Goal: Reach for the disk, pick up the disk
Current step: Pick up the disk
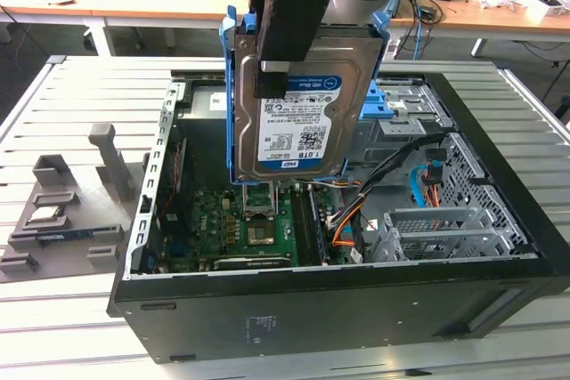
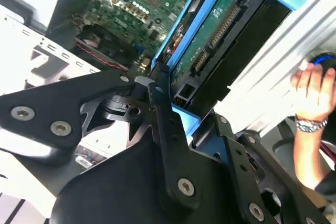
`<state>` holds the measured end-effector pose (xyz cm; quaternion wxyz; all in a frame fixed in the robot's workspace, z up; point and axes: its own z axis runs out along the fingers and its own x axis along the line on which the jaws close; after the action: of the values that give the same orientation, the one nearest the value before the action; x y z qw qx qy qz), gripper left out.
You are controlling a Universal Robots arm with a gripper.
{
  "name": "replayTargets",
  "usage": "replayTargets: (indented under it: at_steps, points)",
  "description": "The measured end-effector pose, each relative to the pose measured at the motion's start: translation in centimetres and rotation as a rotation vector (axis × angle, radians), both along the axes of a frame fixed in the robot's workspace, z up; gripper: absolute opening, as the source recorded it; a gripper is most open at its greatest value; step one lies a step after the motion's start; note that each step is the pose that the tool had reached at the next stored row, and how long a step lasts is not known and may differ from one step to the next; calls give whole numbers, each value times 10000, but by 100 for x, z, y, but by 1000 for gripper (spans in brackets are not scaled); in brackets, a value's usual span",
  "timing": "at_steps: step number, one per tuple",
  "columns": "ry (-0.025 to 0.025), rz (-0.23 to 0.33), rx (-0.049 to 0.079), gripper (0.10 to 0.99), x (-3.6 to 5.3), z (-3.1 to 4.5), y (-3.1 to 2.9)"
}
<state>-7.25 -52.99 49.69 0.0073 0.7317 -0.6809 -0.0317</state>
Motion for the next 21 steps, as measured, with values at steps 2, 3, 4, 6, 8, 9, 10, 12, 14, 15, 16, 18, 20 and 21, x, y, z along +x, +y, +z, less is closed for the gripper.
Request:
replayTargets:
  at_steps: [2,3,4,6,8,9,10,12,14,15,16,18,20,21]
  points:
    - [0,0,216,369,0,0,-51]
    - [-2,-1,231,369,0,-1,-68]
    - [0,-15,228,369,0,-1,-74]
    - [-3,-129,59,369,1,-5,-78]
    - [-3,-343,-41,369,0,-11,-79]
    - [-2,-563,-45,369,1,-13,-79]
    - [-3,-591,-44,369,7,-14,-80]
    - [-3,-603,-43,369,9,-15,-80]
    - [-3,-605,-44,369,13,-15,-80]
    - [-4,-607,-46,369,22,-16,-84]
    - [-4,-606,-48,369,26,-15,-87]
    - [-4,-606,-53,369,34,-16,-92]
    - [-4,-606,-61,369,46,-15,-98]
    - [-4,-606,-67,369,54,-15,-104]
